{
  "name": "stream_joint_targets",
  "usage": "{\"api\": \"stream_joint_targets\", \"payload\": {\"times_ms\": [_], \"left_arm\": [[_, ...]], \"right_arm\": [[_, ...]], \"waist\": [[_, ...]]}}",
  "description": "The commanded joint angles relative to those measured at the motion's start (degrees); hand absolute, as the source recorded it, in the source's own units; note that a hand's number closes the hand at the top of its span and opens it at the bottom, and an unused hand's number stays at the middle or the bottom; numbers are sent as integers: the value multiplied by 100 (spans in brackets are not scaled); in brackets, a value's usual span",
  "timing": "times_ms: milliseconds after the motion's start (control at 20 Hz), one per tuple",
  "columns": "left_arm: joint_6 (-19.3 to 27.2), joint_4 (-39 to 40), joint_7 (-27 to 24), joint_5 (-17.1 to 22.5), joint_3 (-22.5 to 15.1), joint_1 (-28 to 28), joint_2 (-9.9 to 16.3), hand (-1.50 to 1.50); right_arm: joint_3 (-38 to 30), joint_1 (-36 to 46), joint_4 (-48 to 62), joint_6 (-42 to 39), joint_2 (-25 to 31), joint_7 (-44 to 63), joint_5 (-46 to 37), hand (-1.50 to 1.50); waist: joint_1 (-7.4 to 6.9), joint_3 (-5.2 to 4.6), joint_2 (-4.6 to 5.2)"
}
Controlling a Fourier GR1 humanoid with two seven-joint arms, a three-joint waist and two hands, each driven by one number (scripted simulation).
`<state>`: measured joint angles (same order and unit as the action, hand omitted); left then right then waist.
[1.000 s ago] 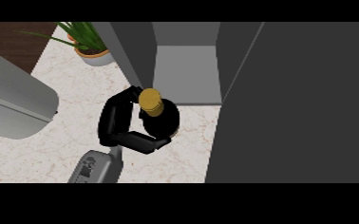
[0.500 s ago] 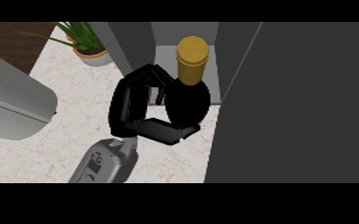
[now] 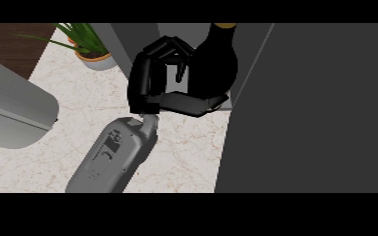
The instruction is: Pick up the wine, place it into the cabinet and close the cabinet
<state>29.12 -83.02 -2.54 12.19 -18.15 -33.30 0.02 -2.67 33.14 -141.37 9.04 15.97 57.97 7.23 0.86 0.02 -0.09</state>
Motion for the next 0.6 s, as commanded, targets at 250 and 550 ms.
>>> {"api": "stream_joint_targets", "payload": {"times_ms": [250,550], "left_arm": [[235,1112,-266,-419,80,-808,-1,150],[120,1950,-1004,-287,66,-856,-1,150]], "right_arm": [[96,-480,-555,-154,-172,45,437,-150],[277,-108,-493,27,-217,211,192,-150]], "waist": [[-3,2,8],[10,-6,13]]}}
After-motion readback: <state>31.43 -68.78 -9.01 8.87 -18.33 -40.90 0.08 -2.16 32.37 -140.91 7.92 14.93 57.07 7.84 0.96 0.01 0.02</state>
